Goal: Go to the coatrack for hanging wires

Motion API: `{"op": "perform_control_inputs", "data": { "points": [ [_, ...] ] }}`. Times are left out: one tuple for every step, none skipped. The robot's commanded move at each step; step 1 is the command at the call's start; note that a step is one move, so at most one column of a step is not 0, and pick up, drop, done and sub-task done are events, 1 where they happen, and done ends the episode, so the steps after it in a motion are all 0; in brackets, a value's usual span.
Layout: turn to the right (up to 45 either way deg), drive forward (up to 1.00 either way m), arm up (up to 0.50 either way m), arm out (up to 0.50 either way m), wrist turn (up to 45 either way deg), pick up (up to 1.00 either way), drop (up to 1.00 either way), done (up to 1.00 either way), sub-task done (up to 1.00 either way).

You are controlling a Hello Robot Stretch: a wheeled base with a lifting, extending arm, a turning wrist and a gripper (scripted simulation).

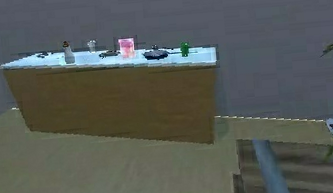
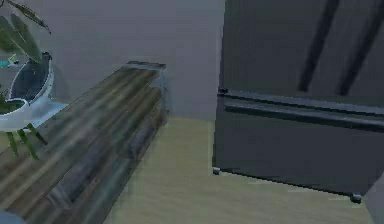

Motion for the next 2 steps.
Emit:
{"op": "perform_control_inputs", "data": {
  "points": [
    [-27.0, 0.0, 0.0, 0.0, 0.0, 0.0, 0.0, 0.0, 0.0],
    [0.0, 0.4, 0.0, 0.0, 0.0, 0.0, 0.0, 0.0, 0.0]
  ]
}}
